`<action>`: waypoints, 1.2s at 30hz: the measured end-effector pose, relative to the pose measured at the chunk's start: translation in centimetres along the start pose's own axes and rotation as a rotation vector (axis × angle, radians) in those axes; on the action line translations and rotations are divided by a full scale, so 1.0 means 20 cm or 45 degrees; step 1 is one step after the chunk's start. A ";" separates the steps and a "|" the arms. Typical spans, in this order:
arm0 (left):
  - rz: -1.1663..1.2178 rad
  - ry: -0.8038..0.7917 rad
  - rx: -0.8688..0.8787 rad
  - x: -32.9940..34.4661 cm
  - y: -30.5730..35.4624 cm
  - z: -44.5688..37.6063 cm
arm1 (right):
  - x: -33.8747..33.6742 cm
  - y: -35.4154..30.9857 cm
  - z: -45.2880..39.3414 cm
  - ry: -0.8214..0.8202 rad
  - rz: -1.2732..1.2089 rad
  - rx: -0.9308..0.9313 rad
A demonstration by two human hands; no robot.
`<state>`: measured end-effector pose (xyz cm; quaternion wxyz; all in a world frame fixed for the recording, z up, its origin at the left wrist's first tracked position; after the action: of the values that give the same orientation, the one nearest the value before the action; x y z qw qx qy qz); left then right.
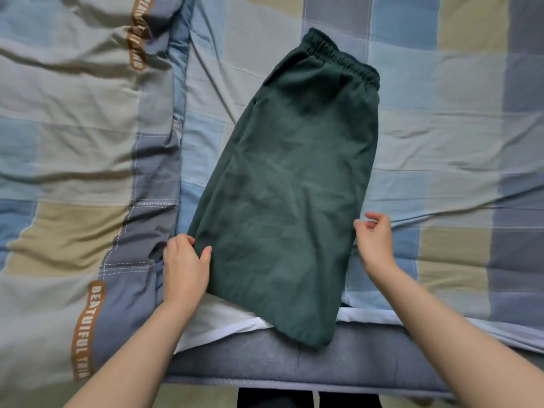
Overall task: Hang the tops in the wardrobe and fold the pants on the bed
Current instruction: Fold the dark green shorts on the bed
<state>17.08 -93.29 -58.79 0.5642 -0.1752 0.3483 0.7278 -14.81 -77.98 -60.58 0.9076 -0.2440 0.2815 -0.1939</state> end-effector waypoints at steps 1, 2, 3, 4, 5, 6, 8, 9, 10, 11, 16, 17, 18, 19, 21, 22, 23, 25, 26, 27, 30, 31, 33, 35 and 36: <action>-0.012 -0.005 0.005 0.00 0.00 -0.02 | 0.03 0.11 0.04 -0.093 -0.110 0.105; -0.026 -0.001 0.013 0.00 0.00 -0.03 | 0.06 0.21 0.08 -0.199 -0.187 0.174; -0.035 0.009 0.015 -0.01 -0.01 -0.05 | 0.11 0.27 0.12 -0.308 -0.243 0.226; -0.035 0.026 0.014 -0.01 -0.02 -0.06 | 0.15 0.32 0.17 -0.426 -0.309 0.270; -0.019 0.041 0.001 -0.02 -0.02 -0.06 | 0.19 0.36 0.22 -0.546 -0.395 0.310; 0.013 0.052 -0.010 -0.02 -0.03 -0.06 | 0.22 0.39 0.26 -0.661 -0.497 0.343; 0.136 0.050 -0.031 -0.04 -0.06 -0.06 | 0.24 0.40 0.32 -0.830 -0.663 0.362; 0.217 0.035 -0.037 -0.05 -0.07 -0.06 | 0.23 0.39 0.34 -0.864 -0.694 0.353; 0.293 0.009 -0.039 -0.06 -0.09 -0.06 | 0.20 0.38 0.35 -0.863 -0.697 0.334; 0.354 -0.022 -0.036 -0.06 -0.10 -0.06 | 0.17 0.37 0.35 -0.843 -0.693 0.305; 0.708 -0.188 -0.033 -0.01 -0.07 0.05 | -0.05 0.32 0.41 -0.874 -0.659 0.153; 0.819 -0.229 -0.023 0.01 -0.04 0.09 | -0.11 0.31 0.42 -0.868 -0.623 0.125; 0.918 -0.280 -0.016 0.04 -0.01 0.14 | -0.18 0.30 0.43 -0.829 -0.582 0.069; 1.007 -0.350 -0.011 0.07 0.02 0.19 | -0.25 0.28 0.43 -0.760 -0.546 -0.010; 1.133 -0.529 0.005 0.15 0.07 0.30 | -0.43 0.23 0.42 -0.598 -0.499 -0.179; 1.183 -0.633 0.015 0.20 0.09 0.35 | -0.52 0.22 0.43 -0.530 -0.490 -0.247; 1.235 -0.724 0.027 0.25 0.10 0.40 | -0.60 0.23 0.43 -0.476 -0.483 -0.297; 1.229 -0.806 0.045 0.36 0.09 0.47 | -0.70 0.28 0.43 -0.379 -0.404 -0.315; 1.124 -0.784 0.046 0.41 0.07 0.49 | -0.72 0.33 0.44 -0.335 -0.308 -0.286; 0.976 -0.729 0.035 0.44 0.04 0.50 | -0.72 0.39 0.43 -0.304 -0.168 -0.234; 0.546 -0.573 -0.188 0.53 -0.11 0.49 | -0.68 0.66 0.39 -0.444 0.249 0.196; 0.452 -0.530 -0.271 0.54 -0.15 0.49 | -0.67 0.73 0.38 -0.510 0.311 0.378; 0.153 -0.359 -0.383 0.51 -0.13 0.53 | -0.65 0.80 0.34 -0.535 0.289 0.559; -0.102 -0.082 -0.394 0.48 -0.04 0.57 | -0.65 0.76 0.26 -0.408 0.199 0.487; -0.178 0.042 -0.256 0.47 0.05 0.59 | -0.65 0.72 0.21 -0.334 0.217 0.393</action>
<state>14.93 -78.49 -56.25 0.5872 -0.2667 0.2698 0.7150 -19.13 -58.63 -60.14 0.9761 -0.1006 0.1477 -0.1240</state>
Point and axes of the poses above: each hand's wrist, its own z-axis away from the middle knuckle, its own x-axis out of the palm, y = z × x, the point moved 4 cm from there along -z, towards the middle knuckle, and after that the axes turned 15 degrees about -y, right-handed, at the moved point
